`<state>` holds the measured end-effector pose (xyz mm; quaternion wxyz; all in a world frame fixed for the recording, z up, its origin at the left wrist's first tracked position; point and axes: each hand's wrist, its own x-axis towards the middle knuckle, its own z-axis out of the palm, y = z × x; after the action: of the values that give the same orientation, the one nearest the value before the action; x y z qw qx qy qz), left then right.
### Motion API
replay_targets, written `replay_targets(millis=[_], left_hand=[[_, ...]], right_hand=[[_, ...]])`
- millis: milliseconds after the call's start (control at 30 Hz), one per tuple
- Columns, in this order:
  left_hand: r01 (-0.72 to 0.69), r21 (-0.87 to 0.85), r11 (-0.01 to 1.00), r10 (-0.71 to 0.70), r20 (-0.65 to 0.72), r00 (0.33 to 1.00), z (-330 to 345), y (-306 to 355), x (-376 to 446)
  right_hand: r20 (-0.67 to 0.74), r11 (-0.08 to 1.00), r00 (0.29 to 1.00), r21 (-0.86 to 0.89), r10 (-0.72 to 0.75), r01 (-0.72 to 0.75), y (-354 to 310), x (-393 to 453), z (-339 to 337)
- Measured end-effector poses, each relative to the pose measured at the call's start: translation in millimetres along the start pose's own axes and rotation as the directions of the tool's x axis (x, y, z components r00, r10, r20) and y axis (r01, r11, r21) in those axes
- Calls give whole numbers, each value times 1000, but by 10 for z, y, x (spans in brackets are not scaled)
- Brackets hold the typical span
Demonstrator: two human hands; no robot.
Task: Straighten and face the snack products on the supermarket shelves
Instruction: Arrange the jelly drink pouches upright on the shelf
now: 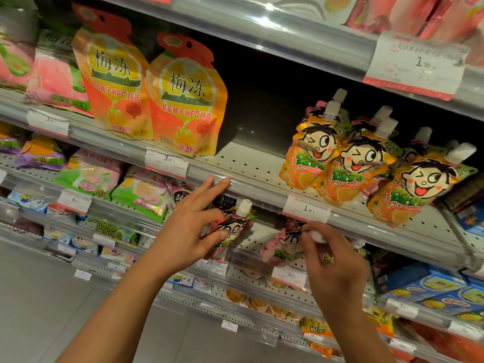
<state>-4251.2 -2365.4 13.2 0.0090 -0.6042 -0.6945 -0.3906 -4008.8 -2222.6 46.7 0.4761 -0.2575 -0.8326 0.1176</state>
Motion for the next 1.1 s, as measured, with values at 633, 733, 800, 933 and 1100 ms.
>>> replay_targets(millis=[633,733,800,933,1100], left_hand=[[32,45,998,-30,-38,999,-172,-25,-31],[39,54,998,-37,-25,999,-183,-37,-41],[52,55,997,-50,-32,998,-190,-50,-40],[63,44,997,-61,-50,997,-161,-53,-34],[66,6,998,-65,-76,995,-166,-21,-23]], right_hand=[[-127,968,962,37,-242,249,-939,1558,432],[-33,982,981,-2,-191,191,-929,1636,578],[42,990,990,-18,-138,139,-945,1761,601],[188,995,982,-87,-33,51,-977,1952,599],[76,981,991,164,-113,100,-983,1504,398]])
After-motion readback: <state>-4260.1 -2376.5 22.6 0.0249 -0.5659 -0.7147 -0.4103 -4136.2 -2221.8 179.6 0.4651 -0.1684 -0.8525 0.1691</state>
